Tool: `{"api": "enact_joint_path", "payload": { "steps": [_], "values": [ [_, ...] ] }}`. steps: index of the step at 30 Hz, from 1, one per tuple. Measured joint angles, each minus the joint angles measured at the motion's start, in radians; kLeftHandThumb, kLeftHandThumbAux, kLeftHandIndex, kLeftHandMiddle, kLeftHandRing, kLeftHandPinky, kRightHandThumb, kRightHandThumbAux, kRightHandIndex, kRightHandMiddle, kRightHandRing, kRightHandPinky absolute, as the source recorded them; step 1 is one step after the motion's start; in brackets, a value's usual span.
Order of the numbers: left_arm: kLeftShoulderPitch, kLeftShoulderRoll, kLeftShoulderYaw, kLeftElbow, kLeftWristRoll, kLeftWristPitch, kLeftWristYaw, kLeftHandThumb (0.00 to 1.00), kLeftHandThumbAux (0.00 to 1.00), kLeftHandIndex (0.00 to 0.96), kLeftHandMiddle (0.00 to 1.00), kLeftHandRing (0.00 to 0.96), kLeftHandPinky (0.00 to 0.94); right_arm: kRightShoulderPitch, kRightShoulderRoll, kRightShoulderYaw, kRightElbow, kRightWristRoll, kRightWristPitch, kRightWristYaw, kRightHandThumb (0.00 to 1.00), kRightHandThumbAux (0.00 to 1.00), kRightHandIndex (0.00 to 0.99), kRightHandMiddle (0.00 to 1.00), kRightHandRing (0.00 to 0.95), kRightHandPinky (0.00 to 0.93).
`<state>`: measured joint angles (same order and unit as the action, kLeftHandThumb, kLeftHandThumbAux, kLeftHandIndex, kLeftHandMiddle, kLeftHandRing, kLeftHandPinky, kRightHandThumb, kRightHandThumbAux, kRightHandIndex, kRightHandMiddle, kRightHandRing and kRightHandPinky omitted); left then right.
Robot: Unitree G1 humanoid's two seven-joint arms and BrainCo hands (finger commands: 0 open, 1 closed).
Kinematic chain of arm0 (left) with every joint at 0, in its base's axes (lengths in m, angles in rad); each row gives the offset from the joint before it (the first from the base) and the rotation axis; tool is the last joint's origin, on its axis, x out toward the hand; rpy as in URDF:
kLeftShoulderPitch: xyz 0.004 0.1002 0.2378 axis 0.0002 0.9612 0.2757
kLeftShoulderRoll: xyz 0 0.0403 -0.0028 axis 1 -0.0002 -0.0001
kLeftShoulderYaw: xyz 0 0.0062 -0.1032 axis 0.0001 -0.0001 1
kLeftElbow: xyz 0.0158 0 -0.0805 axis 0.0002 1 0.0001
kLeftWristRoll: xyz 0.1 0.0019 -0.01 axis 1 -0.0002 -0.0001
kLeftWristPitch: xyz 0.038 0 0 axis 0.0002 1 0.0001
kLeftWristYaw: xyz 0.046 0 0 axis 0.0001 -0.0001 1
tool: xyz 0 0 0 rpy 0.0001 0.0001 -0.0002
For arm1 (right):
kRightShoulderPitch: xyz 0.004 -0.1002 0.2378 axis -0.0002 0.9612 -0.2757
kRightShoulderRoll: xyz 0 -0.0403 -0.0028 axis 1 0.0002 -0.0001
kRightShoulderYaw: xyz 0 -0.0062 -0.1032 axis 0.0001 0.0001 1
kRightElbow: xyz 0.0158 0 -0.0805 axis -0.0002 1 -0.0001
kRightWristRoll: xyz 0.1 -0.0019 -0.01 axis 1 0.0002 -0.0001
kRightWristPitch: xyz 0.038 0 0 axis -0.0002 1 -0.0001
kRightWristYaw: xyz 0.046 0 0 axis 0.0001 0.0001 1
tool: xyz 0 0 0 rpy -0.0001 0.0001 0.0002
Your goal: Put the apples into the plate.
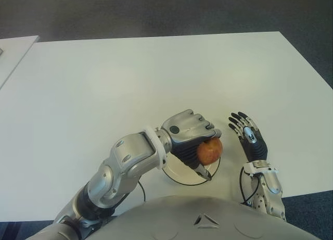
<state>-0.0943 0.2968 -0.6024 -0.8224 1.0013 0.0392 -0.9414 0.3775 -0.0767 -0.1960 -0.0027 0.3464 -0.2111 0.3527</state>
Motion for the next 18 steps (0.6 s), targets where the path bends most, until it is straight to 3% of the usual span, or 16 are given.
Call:
{"api": "enact_joint_path", "payload": {
  "steps": [4, 12, 18],
  "values": [
    [0.0, 0.005, 0.001, 0.017, 0.002, -0.01, -0.007, 0.743, 0.691, 0.446, 0.845, 0.863, 0.876, 0.0, 0.0, 0.0, 0.0, 0.0, 0.0, 0.0, 0.311, 0.476, 0.168, 0.231, 0.171, 0.145],
    [0.068, 0.025, 0.003, 0.116, 0.019, -0.053, 0.086, 0.744, 0.69, 0.446, 0.848, 0.866, 0.882, 0.0, 0.0, -0.002, 0.0, 0.0, 0.0, -0.003, 0.3, 0.467, 0.164, 0.233, 0.169, 0.134],
    [0.101, 0.027, 0.006, 0.139, 0.031, -0.109, 0.216, 0.743, 0.69, 0.446, 0.854, 0.869, 0.883, -0.002, -0.001, -0.003, 0.0, 0.0, 0.0, -0.003, 0.298, 0.455, 0.166, 0.236, 0.169, 0.133]
  ]
}}
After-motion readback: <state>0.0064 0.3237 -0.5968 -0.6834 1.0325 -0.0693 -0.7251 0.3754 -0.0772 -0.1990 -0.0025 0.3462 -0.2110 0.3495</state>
